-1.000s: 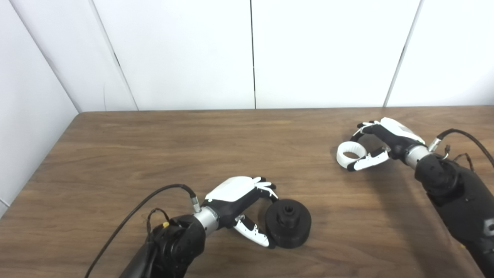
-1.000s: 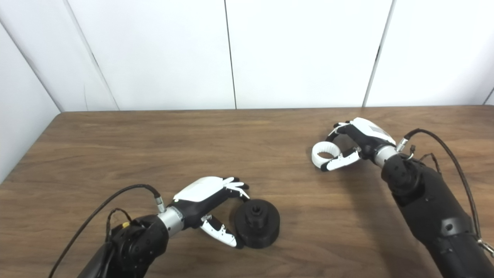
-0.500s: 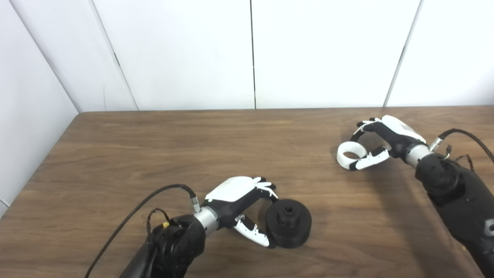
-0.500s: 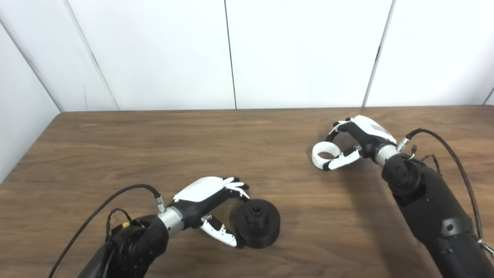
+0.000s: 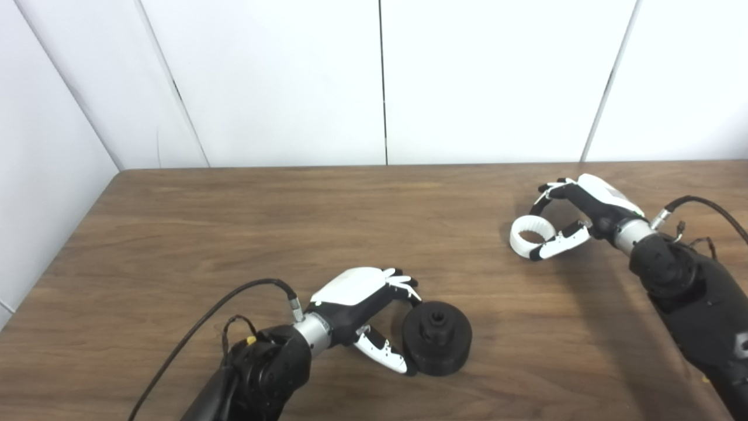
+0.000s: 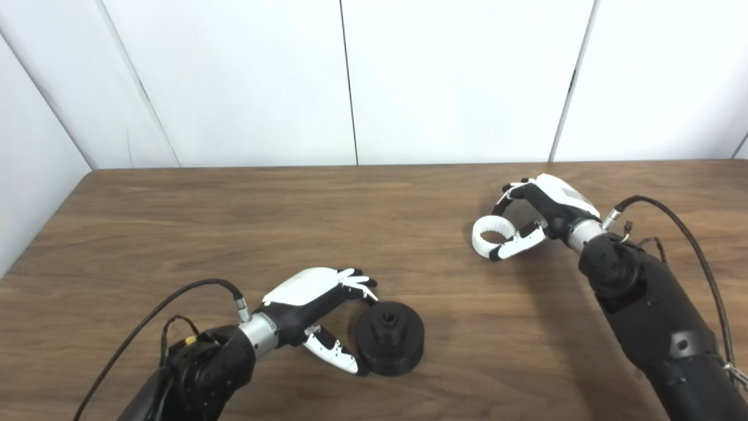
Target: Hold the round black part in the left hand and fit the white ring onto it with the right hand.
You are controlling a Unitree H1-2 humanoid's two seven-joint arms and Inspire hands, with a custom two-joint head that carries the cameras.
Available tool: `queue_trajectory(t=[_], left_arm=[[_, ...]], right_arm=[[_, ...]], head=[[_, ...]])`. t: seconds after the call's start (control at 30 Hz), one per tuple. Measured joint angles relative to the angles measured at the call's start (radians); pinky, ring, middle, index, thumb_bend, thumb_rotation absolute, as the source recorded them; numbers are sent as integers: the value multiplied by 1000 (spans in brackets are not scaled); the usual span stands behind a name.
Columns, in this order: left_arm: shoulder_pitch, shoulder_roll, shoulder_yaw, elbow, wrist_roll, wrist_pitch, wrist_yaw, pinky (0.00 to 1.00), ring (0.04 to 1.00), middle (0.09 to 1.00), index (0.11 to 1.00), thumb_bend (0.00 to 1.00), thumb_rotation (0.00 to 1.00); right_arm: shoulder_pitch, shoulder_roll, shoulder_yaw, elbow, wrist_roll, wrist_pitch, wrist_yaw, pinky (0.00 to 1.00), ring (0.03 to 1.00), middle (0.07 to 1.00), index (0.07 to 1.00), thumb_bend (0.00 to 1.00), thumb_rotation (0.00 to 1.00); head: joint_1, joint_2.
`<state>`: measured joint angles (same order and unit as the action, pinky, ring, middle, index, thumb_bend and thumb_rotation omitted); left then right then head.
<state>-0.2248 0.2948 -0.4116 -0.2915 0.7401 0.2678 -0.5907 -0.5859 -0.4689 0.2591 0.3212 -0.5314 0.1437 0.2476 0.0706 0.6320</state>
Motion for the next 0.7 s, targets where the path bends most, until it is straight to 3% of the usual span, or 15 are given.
queue_trajectory(t=[0.53, 0.7], left_arm=[[-1, -2, 0, 0, 0, 0, 0, 1000, 1000, 941, 715, 879, 298], [-1, -2, 0, 1, -1, -2, 2, 1000, 1000, 938, 713, 882, 297]], right_arm=[[24, -3, -8, -51, 1, 0, 2, 945, 986, 892, 491, 523, 155], [46, -8, -32, -132, 20, 6, 31, 948, 988, 886, 491, 524, 153]], head=[[3, 0], [2, 0]])
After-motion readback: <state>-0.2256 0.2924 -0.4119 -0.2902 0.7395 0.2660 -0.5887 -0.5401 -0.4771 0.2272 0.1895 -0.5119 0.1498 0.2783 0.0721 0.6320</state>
